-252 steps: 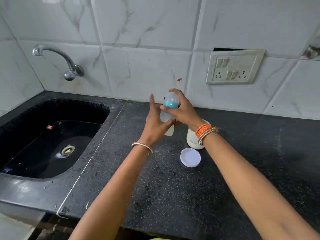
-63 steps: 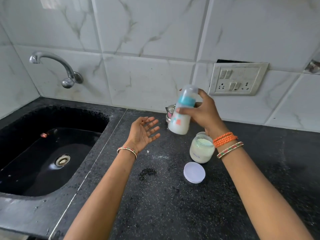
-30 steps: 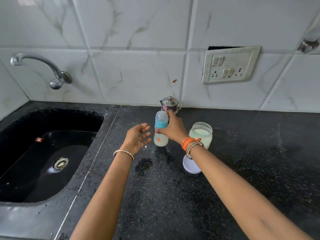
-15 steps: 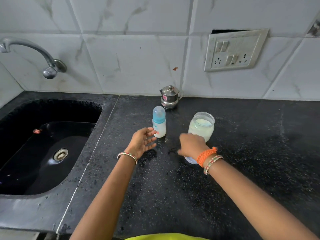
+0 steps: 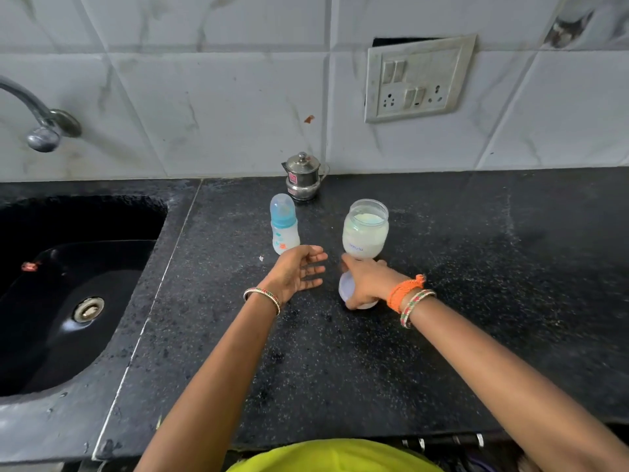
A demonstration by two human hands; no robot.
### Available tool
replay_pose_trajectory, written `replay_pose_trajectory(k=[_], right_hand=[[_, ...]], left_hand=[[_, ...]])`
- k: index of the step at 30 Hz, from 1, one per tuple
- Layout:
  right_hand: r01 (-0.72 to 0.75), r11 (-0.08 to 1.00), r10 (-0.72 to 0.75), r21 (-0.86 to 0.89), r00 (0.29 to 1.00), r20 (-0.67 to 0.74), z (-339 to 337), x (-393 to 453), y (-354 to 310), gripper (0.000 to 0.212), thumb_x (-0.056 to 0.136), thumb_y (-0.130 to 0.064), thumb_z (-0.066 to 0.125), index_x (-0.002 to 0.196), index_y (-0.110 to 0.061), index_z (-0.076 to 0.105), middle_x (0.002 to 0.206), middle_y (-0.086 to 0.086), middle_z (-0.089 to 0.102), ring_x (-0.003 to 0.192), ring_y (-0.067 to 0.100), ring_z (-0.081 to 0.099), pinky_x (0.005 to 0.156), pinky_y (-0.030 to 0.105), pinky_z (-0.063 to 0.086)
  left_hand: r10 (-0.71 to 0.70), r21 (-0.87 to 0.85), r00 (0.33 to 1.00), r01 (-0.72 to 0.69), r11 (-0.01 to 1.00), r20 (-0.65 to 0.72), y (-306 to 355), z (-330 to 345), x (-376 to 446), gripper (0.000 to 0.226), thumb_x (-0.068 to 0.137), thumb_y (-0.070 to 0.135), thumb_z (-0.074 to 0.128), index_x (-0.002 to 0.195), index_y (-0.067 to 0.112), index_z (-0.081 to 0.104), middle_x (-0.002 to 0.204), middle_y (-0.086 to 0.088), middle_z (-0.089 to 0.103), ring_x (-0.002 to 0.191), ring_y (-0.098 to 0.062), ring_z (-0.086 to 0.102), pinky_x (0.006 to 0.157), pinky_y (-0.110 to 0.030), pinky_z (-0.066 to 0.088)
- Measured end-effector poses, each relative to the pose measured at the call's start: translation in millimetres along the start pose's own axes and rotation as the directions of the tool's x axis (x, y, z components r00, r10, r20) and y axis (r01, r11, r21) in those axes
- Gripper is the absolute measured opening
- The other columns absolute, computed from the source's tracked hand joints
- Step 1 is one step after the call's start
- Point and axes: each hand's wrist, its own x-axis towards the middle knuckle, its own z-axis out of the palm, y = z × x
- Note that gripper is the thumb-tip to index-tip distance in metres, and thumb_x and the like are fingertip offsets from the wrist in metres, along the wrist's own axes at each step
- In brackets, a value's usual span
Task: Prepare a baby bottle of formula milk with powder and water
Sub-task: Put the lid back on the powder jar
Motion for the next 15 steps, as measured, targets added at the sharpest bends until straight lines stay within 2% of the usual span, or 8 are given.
replay_pose_trajectory(k=[2, 3, 5, 7, 8, 11, 13, 15], right_hand=[[0.102, 0.973, -0.073, 0.206, 0.987, -0.143, -24, -7, 3, 0.08, 0.073, -0.037, 0.076, 0.137, -0.03, 0.029, 0.119, 0.004, 0.048, 0.109, 0.031, 0.052, 0.078, 0.034, 0.042], [0.182, 0.942, -0.095, 0.283, 0.951, -0.295, -40, -9, 5, 0.077, 0.071, -0.039, 0.077, 0.135, -0.033, 0.034, 0.112, 0.002, 0.045, 0.103, 0.027, 0.053, 0.074, 0.03, 0.039], [0.348, 0.87, -0.06, 0.349, 0.777, -0.627, -70, -9, 14, 0.066, 0.068, -0.037, 0.079, 0.124, -0.031, 0.044, 0.105, 0.0, 0.042, 0.092, 0.017, 0.049, 0.068, 0.022, 0.036], [0.441, 0.787, 0.075, 0.432, 0.627, -0.775, -85, -2, 23, 0.056, 0.068, -0.032, 0.08, 0.109, -0.023, 0.043, 0.103, 0.002, 0.043, 0.084, 0.01, 0.043, 0.061, 0.011, 0.032], [0.441, 0.753, 0.144, 0.488, 0.613, -0.777, -85, 4, 27, 0.054, 0.069, -0.032, 0.081, 0.103, -0.018, 0.042, 0.102, 0.004, 0.044, 0.085, 0.012, 0.044, 0.06, 0.01, 0.033], [0.255, 0.793, 0.243, 0.553, 0.701, -0.671, -66, 26, 36, 0.047, 0.069, -0.039, 0.08, 0.091, -0.014, 0.047, 0.103, 0.007, 0.051, 0.1, 0.025, 0.047, 0.073, 0.029, 0.04], [0.131, 0.858, 0.254, 0.497, 0.733, -0.631, -54, 35, 40, 0.04, 0.069, -0.041, 0.077, 0.085, -0.017, 0.049, 0.109, 0.006, 0.051, 0.109, 0.028, 0.044, 0.081, 0.035, 0.035], [0.096, 0.887, 0.215, 0.452, 0.78, -0.588, -52, 38, 44, 0.037, 0.068, -0.035, 0.077, 0.085, -0.019, 0.048, 0.114, 0.006, 0.048, 0.113, 0.031, 0.042, 0.083, 0.035, 0.033]], left_hand=[[0.035, -0.007, 0.999, -0.035, 0.999, -0.005, 5, -3, 1, 0.012, 0.092, 0.018, 0.047, 0.092, 0.018, 0.059, 0.09, 0.002, 0.065, 0.08, -0.016, 0.059, 0.069, -0.033, 0.049], [0.05, -0.006, 0.999, -0.05, 0.999, -0.015, 8, -3, 2, 0.011, 0.091, 0.016, 0.047, 0.092, 0.019, 0.058, 0.09, 0.002, 0.065, 0.079, -0.016, 0.059, 0.068, -0.033, 0.049], [0.075, 0.023, 0.996, -0.074, 0.997, -0.038, 12, -3, 4, 0.016, 0.09, 0.008, 0.046, 0.091, 0.019, 0.057, 0.09, 0.003, 0.065, 0.076, -0.015, 0.059, 0.066, -0.032, 0.049], [0.09, 0.088, 0.996, -0.089, 0.992, -0.013, 16, 2, 5, 0.023, 0.09, -0.001, 0.043, 0.091, 0.017, 0.057, 0.093, 0.002, 0.065, 0.075, -0.014, 0.059, 0.068, -0.033, 0.051], [0.088, 0.126, 0.996, -0.092, 0.988, 0.031, 17, 6, 6, 0.025, 0.09, -0.004, 0.042, 0.092, 0.016, 0.057, 0.095, 0.001, 0.065, 0.076, -0.014, 0.059, 0.07, -0.034, 0.052], [0.068, 0.24, 0.981, -0.112, 0.964, 0.183, 21, 18, 6, 0.027, 0.089, -0.007, 0.044, 0.1, 0.014, 0.057, 0.103, 0.0, 0.064, 0.082, -0.014, 0.06, 0.079, -0.039, 0.053], [0.088, 0.344, 0.976, -0.154, 0.926, 0.198, 22, 26, 6, 0.031, 0.088, -0.007, 0.049, 0.112, 0.012, 0.052, 0.111, -0.003, 0.06, 0.086, -0.014, 0.059, 0.074, -0.034, 0.054], [0.133, 0.463, 0.975, -0.203, 0.863, 0.18, 23, 34, 9, 0.043, 0.086, -0.005, 0.057, 0.124, 0.011, 0.044, 0.121, -0.007, 0.054, 0.091, -0.016, 0.057, 0.068, -0.03, 0.052]])
